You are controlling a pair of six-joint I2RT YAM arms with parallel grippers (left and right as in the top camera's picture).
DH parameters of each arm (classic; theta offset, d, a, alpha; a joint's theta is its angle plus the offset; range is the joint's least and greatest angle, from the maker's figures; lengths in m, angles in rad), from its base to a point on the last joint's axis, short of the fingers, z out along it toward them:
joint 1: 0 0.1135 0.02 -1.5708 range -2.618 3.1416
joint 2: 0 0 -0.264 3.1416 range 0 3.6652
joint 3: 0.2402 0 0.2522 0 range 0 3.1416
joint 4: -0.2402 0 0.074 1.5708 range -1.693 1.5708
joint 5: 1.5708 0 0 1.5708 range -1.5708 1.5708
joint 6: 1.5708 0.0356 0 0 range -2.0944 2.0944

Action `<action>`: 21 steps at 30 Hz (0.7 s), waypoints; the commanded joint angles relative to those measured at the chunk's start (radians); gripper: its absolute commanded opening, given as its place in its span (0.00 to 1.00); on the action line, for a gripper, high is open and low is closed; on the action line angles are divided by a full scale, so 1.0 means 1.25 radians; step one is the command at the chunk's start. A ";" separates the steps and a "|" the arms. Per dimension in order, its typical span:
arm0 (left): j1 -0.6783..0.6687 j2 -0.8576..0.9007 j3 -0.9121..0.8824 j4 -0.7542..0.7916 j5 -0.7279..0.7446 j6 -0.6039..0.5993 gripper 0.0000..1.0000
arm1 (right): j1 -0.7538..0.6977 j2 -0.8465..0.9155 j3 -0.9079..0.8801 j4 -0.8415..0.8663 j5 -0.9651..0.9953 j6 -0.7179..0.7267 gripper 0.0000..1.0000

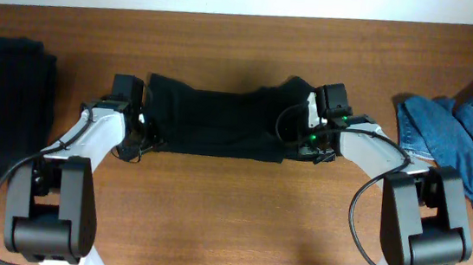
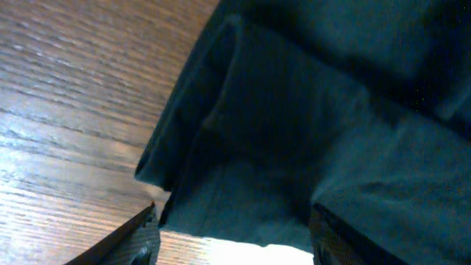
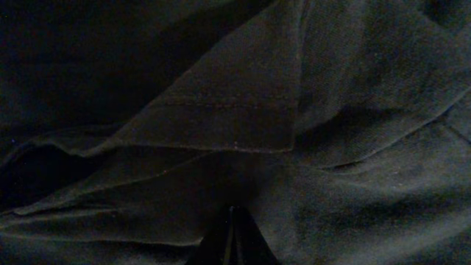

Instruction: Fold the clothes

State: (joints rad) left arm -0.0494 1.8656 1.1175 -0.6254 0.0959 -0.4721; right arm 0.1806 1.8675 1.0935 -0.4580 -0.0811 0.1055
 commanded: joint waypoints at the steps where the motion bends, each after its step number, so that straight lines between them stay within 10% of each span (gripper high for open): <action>1: 0.000 -0.007 -0.035 0.020 -0.011 -0.011 0.64 | -0.003 0.007 -0.009 0.002 -0.010 -0.001 0.04; 11: 0.000 -0.011 -0.036 0.031 0.013 -0.026 0.25 | -0.003 0.007 -0.009 0.002 -0.010 -0.001 0.04; 21: 0.000 -0.079 -0.029 0.031 0.012 -0.025 0.20 | -0.003 0.007 -0.009 0.002 -0.010 -0.001 0.04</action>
State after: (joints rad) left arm -0.0490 1.8347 1.0882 -0.5861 0.1047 -0.5014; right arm 0.1806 1.8675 1.0935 -0.4583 -0.0811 0.1051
